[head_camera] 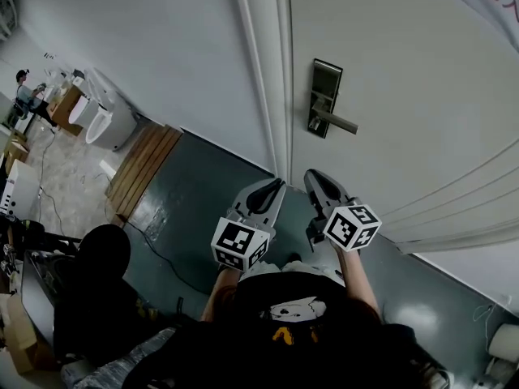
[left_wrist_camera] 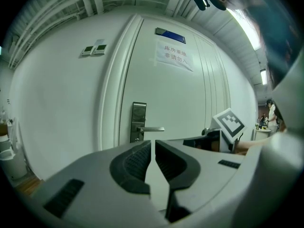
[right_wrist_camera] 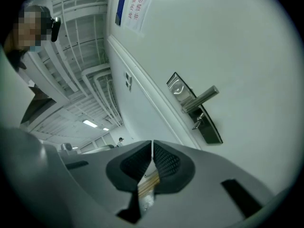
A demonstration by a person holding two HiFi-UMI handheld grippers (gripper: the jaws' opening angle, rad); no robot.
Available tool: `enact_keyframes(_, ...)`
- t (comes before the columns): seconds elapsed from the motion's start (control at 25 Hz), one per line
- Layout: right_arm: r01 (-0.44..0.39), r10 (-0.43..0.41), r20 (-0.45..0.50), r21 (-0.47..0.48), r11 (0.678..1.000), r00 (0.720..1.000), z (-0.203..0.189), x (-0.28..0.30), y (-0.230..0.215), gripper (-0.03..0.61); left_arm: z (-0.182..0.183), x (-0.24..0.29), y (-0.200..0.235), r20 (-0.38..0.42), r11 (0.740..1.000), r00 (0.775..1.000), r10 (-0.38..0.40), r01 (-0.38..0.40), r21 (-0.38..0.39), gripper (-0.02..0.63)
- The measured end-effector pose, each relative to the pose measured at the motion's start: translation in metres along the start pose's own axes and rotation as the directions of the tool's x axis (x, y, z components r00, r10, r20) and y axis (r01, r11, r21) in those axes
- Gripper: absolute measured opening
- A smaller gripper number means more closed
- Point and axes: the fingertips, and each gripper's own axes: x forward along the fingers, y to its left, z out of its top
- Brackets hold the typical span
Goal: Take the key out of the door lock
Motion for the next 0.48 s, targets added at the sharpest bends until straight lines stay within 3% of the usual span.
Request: enact_keyframes(0.48,0.000,-0.002,0.019,0.131,0.991,1.000,0.009,0.026,-0.039,0.008,0.003,0.015,-0.007,0.003,1.000,1.000,-0.006,0.006,0.023,0.031)
